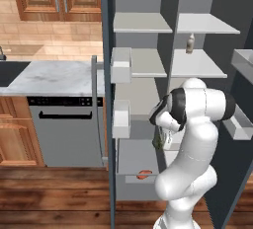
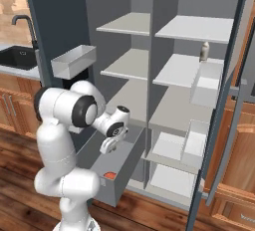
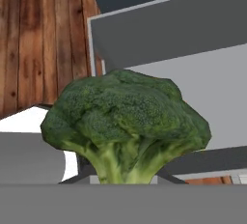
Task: Take the sweet potato and broccoli from the fridge shelf and place them in the freezer drawer to begin freezing them.
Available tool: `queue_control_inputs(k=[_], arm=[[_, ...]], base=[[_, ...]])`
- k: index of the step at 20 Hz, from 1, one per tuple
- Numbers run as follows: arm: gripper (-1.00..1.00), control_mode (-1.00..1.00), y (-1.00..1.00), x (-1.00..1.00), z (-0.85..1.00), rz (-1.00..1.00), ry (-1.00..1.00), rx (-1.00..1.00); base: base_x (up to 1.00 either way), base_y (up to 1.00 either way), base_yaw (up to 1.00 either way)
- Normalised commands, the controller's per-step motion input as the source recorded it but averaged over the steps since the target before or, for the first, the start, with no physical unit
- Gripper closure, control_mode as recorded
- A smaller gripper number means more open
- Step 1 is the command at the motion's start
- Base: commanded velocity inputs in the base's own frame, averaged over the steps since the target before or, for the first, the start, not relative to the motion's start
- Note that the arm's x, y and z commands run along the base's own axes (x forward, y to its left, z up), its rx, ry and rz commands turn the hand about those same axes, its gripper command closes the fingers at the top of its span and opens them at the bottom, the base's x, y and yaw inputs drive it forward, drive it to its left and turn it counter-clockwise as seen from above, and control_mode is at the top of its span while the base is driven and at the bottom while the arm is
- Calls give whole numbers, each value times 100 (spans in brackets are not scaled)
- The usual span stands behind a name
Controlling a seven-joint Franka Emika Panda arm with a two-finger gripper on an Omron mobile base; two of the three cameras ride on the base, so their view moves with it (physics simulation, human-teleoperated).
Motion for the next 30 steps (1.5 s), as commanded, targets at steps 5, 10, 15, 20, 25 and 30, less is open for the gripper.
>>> queue_control_inputs(k=[5, 10, 15, 20, 25, 30], arm=[[100, -100, 2, 11, -33, 11, 0, 0], [100, -100, 0, 14, -26, 12, 0, 0], [100, -100, 0, 14, -24, 10, 2, 0], [100, -100, 0, 1, -29, 8, 1, 1], [100, -100, 9, 0, -33, 2, 0, 0], [100, -100, 17, 0, -27, 0, 0, 0]], base=[[0, 0, 0], [0, 0, 0], [0, 0, 0], [0, 0, 0], [0, 0, 0], [0, 0, 0]])
